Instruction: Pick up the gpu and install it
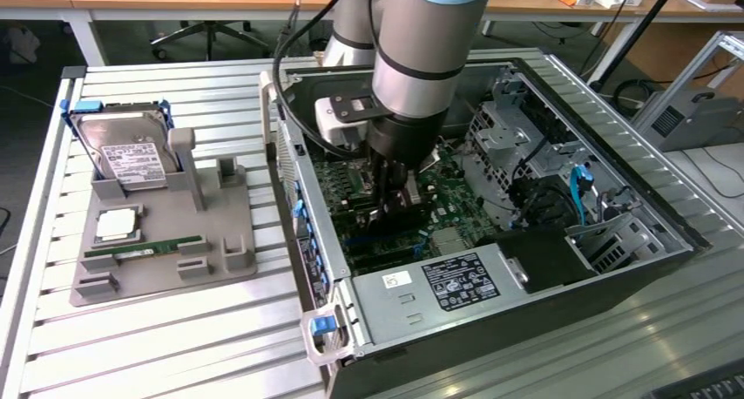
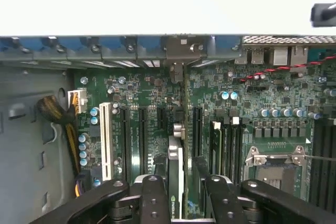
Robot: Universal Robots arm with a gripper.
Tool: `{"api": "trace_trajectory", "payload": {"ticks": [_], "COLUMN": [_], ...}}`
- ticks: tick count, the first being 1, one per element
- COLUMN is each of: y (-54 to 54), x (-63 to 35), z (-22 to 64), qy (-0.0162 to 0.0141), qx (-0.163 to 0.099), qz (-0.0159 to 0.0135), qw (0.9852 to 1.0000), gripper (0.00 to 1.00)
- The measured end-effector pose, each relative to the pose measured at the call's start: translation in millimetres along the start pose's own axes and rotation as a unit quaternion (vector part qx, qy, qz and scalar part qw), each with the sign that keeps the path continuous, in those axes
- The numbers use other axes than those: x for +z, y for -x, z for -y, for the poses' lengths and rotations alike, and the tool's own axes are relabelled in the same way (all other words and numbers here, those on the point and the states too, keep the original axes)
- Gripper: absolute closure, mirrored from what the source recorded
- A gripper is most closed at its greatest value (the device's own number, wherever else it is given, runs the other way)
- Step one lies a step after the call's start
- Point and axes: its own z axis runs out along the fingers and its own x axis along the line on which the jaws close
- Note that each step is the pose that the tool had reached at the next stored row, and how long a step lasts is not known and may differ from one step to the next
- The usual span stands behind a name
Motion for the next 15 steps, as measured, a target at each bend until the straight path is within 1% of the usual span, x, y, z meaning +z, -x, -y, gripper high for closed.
{"api": "trace_trajectory", "payload": {"ticks": [2,4,5,6,7,8,10,13,14,15], "y": [0.0,0.0,0.1,0.1,0.1,0.1,0.1,0.1,0.1,0.1], "x": [-0.5,-0.6,-0.6,-0.6,-0.6,-0.4,0.3,1.3,1.6,2.1], "z": [0.1,0.7,1.4,2.5,4.2,7.6,17.4,31.6,37.8,47.3], "qy": [-0.0001,0.0,0.0001,0.0005,0.001,0.0027,0.0088,0.0166,0.0197,0.0239], "qx": [0.0,0.0,0.0,0.0,0.0,0.0,0.0,0.0,0.0,0.0], "qz": [0.0001,0.0,0.0,0.0,0.0,0.0,0.0,0.0,0.0,-0.0001], "qw": [1.0,1.0,1.0,1.0,1.0,1.0,1.0,0.9999,0.9998,0.9997], "gripper": [0.67,0.8,0.8,0.86,0.89,0.89,0.89,0.89,0.89,0.89]}}
